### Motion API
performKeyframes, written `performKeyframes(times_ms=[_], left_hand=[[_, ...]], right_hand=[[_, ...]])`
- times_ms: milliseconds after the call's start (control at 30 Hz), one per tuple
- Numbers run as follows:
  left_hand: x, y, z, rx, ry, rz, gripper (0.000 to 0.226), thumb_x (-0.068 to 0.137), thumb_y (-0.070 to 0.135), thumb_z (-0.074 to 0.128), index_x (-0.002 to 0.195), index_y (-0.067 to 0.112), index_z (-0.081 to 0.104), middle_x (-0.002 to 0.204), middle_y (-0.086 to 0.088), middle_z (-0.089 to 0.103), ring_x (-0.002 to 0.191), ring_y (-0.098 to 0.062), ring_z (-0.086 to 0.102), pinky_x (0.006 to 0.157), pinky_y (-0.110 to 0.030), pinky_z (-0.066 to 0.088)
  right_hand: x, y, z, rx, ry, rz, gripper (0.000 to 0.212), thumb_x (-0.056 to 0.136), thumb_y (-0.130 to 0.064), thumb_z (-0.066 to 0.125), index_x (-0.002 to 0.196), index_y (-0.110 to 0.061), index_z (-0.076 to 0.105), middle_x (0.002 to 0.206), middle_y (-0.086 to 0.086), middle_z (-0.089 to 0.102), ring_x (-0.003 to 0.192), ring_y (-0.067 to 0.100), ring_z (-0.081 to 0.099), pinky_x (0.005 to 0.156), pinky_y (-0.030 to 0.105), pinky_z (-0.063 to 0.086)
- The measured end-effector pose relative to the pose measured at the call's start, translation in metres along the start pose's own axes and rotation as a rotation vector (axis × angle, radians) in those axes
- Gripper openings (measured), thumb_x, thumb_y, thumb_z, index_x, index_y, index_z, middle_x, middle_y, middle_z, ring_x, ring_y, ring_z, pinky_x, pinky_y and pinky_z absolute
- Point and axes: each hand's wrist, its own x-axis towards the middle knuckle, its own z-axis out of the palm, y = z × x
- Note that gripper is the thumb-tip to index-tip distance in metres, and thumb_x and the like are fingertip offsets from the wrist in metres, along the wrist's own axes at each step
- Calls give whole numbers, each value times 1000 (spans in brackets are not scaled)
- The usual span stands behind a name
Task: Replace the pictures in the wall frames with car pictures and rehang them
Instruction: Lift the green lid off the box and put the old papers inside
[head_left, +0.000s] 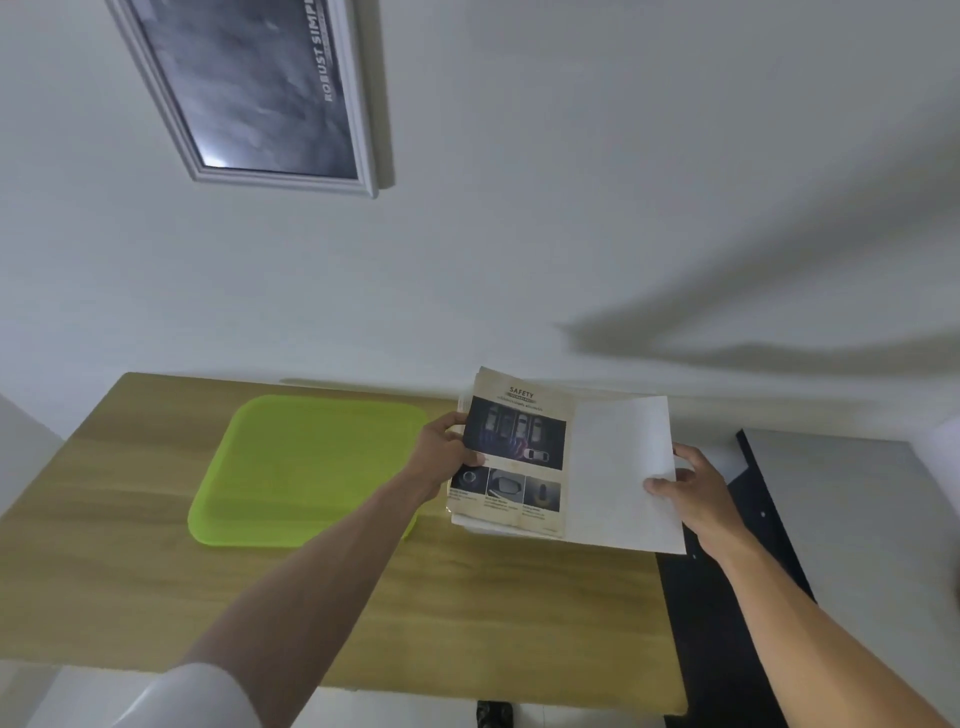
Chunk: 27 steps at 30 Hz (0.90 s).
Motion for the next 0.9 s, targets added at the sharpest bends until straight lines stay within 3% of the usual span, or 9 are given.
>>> performKeyframes(times_ms=[233,367,467,567,733,833,900], left_hand=[[53,-12,33,193,102,-33,49,75,-18,62,111,14,59,84,-9,65,68,-25,67,63,-43,59],[67,-30,50,426,183,-1,48,77,-13,54,113,18,56,86,-2,67,75,-23,67,61,-40,60],[68,-40,59,584,251,10,49,76,-14,49,117,12,51,95,-2,64,80,-19,59,52,-23,45],[68,-45,70,708,265,7,56,75,-18,56,124,3,40,111,-14,52,88,-24,52,63,-28,46],[71,-55,85,1004,277,93,86,68,-7,72,140,2,26,134,-15,31,113,-29,44,92,-32,45],[70,-60,89,1211,191,184,87,70,3,69,144,11,23,149,-16,17,129,-33,33,106,-36,37],[69,-64,89,1292,80,154,81,77,9,65,146,16,24,155,-17,10,138,-38,23,111,-42,31]], right_hand=[[66,8,12,-313,3,-55,50,86,-8,68,131,-18,48,112,6,63,88,21,63,69,34,52],[85,15,27,-588,-41,-90,49,87,-11,64,130,-19,44,104,1,63,81,20,64,69,38,56],[93,19,38,-871,-71,-134,55,88,-15,64,136,-13,38,106,4,65,83,23,65,68,36,56],[98,22,48,-1135,-103,-181,71,91,-18,64,148,-3,25,117,9,62,98,24,65,71,31,53],[98,20,65,-1467,25,-310,87,90,-19,65,152,8,11,149,27,36,129,34,50,95,35,52],[103,21,73,-1419,-55,-293,93,92,-32,64,157,-4,3,160,27,12,145,41,27,113,43,38],[105,26,78,-1327,-164,-275,88,95,-44,57,158,-17,3,163,21,4,149,40,17,116,48,33]])
